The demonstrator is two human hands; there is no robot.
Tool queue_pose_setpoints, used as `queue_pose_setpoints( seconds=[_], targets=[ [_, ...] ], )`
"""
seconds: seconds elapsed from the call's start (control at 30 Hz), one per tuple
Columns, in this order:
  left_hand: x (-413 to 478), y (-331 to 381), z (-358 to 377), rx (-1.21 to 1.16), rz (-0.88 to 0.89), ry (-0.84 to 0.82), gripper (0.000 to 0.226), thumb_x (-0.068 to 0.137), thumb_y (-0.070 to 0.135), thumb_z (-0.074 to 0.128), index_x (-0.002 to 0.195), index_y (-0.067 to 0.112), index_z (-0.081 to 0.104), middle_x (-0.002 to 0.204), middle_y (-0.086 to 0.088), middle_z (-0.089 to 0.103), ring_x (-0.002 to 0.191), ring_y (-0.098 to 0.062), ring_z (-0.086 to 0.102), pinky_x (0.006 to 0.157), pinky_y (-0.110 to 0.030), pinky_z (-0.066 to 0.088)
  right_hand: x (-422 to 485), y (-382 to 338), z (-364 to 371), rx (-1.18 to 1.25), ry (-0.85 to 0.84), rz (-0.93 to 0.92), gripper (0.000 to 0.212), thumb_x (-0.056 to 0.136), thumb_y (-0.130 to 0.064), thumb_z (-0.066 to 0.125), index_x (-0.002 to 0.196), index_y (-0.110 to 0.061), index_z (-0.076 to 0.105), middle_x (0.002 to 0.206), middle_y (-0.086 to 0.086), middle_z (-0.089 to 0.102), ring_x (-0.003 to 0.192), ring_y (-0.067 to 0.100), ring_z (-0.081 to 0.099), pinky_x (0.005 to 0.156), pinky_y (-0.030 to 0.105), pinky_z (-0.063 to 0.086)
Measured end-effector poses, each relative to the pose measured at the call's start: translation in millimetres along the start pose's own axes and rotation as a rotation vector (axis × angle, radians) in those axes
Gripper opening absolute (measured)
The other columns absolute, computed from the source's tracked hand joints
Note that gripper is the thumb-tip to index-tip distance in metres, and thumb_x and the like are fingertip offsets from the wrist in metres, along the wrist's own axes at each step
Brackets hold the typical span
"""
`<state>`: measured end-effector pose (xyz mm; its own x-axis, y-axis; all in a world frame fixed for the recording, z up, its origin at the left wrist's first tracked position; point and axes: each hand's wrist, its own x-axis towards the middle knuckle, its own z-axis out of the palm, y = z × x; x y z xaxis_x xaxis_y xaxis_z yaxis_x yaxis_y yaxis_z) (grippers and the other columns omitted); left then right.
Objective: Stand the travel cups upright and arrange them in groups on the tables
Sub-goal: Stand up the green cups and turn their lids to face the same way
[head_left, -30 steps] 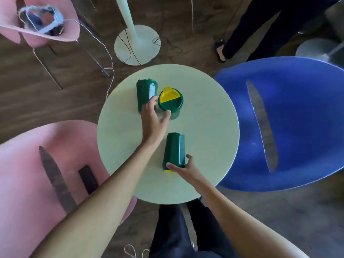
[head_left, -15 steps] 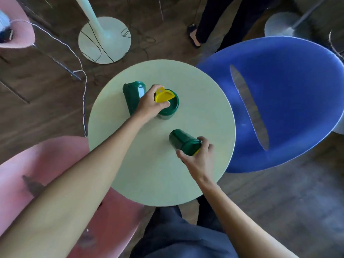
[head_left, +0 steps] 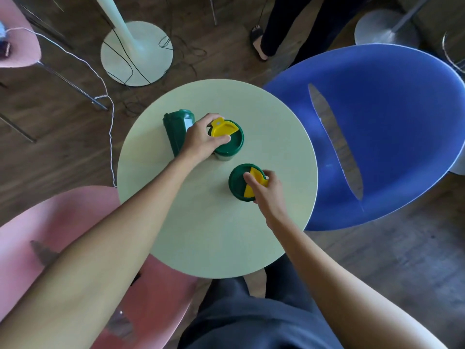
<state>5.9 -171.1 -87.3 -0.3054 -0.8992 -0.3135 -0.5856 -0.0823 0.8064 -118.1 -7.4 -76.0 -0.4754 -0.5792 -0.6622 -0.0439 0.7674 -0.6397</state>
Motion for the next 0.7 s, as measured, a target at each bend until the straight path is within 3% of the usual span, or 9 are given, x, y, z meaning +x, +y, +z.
queue_pose_setpoints(
  seconds=[0.1,0.2,0.27,0.4,0.57,0.7],
  targets=[
    [-2.1,-0.6,3.3,-0.005,0.008,-0.003,0.048,0.073,0.025,0.079,0.119,0.021,0.065,0.112,0.004,0.068,0.106,-0.014,0.062,0.091,-0.023,0.048,1.1,-1.9,7.5,0.053,0.024,0.025,0.077,0.066,-0.068,0.065,0.125,-0.021,0.054,0.119,0.010,0.058,0.105,0.027,0.064,0.087,0.052,0.058],
    [-3.2,-0.2,6.5,-0.004,0.018,-0.004,0.049,0.073,0.028,0.079,0.120,0.021,0.065,0.115,0.003,0.069,0.108,-0.016,0.063,0.093,-0.027,0.050,-0.9,-9.7,11.2,0.084,0.022,0.049,0.066,0.077,-0.056,0.069,0.126,-0.015,0.053,0.118,0.013,0.059,0.076,0.019,0.069,0.075,0.048,0.062],
    [-2.8,0.2,6.6,-0.008,0.014,-0.009,0.050,0.074,0.028,0.078,0.121,0.021,0.065,0.117,0.002,0.069,0.110,-0.016,0.062,0.095,-0.029,0.050,0.6,-10.9,13.8,0.077,0.019,0.076,0.064,0.079,-0.054,0.069,0.125,-0.014,0.052,0.118,0.013,0.060,0.068,0.017,0.070,0.074,0.045,0.062],
    [-3.0,0.7,4.2,-0.011,0.004,-0.032,0.051,0.078,0.026,0.077,0.126,0.021,0.062,0.121,-0.001,0.067,0.113,-0.017,0.060,0.097,-0.028,0.049,-0.8,-13.9,18.3,0.060,0.023,0.095,0.064,0.080,-0.057,0.066,0.124,-0.014,0.050,0.116,0.012,0.060,0.070,0.022,0.072,0.069,0.037,0.059],
    [-3.0,1.0,2.7,-0.007,-0.003,-0.065,0.053,0.081,0.028,0.076,0.131,0.022,0.058,0.126,-0.002,0.064,0.117,-0.021,0.058,0.098,-0.031,0.048,-1.4,-18.6,24.9,0.043,0.020,0.091,0.068,0.066,-0.071,0.060,0.112,-0.022,0.047,0.116,0.010,0.062,0.098,0.030,0.068,0.088,0.048,0.057],
    [-3.2,1.5,1.0,-0.013,-0.013,-0.092,0.054,0.083,0.027,0.075,0.133,0.021,0.057,0.127,-0.002,0.063,0.118,-0.018,0.056,0.092,-0.023,0.043,-0.3,-18.1,24.3,0.052,0.029,0.091,0.064,0.068,-0.070,0.061,0.109,-0.023,0.045,0.115,0.011,0.061,0.101,0.030,0.067,0.089,0.048,0.056]
  ],
)
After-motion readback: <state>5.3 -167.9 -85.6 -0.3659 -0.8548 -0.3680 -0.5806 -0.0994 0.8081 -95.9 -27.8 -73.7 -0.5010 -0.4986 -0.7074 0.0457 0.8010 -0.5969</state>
